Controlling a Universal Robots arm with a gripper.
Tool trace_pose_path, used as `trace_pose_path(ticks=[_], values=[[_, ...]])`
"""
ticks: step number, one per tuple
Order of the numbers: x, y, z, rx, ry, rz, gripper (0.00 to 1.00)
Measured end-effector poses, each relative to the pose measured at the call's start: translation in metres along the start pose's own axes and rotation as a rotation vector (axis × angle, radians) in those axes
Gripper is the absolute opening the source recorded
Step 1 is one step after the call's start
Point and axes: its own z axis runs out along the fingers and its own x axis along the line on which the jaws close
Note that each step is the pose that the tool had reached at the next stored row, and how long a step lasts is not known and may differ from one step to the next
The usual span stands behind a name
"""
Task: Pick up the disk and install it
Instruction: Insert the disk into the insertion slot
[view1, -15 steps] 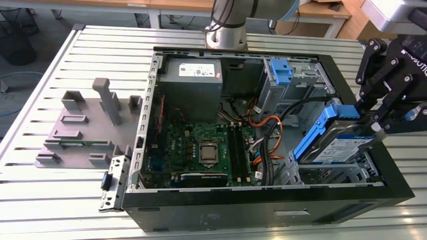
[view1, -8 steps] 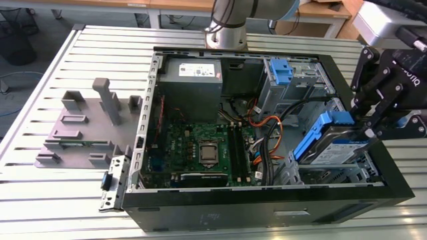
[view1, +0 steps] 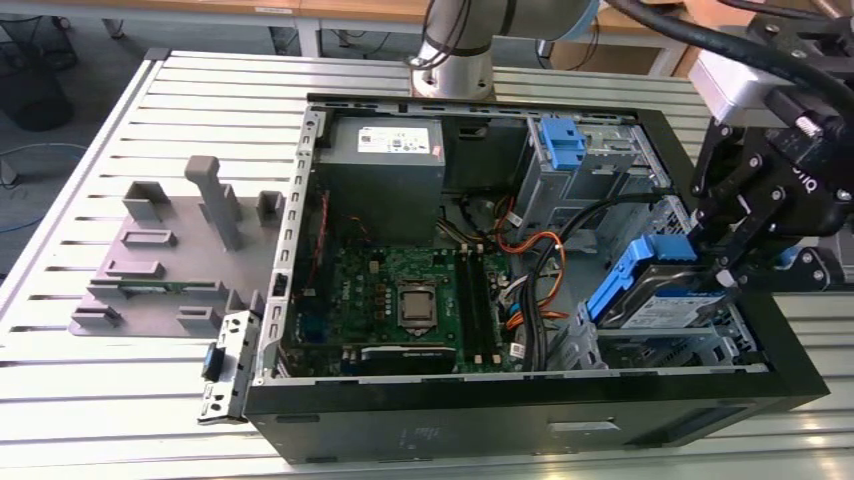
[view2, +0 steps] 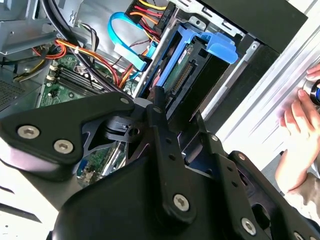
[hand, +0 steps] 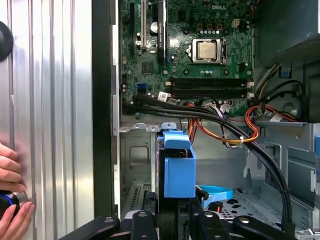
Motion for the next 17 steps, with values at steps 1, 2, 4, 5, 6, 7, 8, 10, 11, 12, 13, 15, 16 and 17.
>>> trace_pose_path(ticks=[1, 2, 4, 5, 6, 7, 8, 10, 11, 12, 13, 15, 16, 17], values=[[0.0001, 0.0, 0.0018, 0.0, 0.0, 0.0, 0.35], [0.0002, 0.0, 0.0037, 0.0, -0.0001, 0.0, 0.35], [0.0004, 0.0001, 0.0073, 0.0, 0.0, 0.0, 0.35], [0.0004, 0.0001, 0.0091, 0.0, 0.0, 0.0, 0.35], [0.0005, 0.0001, 0.0109, 0.0, -0.0001, 0.0, 0.35], [0.0006, 0.0001, 0.0127, 0.0, -0.0001, 0.0, 0.35], [0.0007, 0.0001, 0.0145, 0.0, -0.0001, 0.0, 0.35], [0.0008, 0.0002, 0.0183, 0.0, -0.0001, 0.0, 0.35], [0.0008, 0.0002, 0.0201, -0.0001, -0.0001, 0.0, 0.35], [0.0009, 0.0002, 0.0218, 0.0, -0.0001, 0.0, 0.35], [0.0009, 0.0002, 0.0236, 0.0, 0.0001, 0.0, 0.35], [0.0011, 0.0003, 0.0273, 0.0, 0.0, 0.0, 0.35], [0.0011, 0.0003, 0.029, 0.0, 0.0, 0.0, 0.35], [0.0012, 0.0003, 0.0308, 0.0, 0.0001, 0.0, 0.35]])
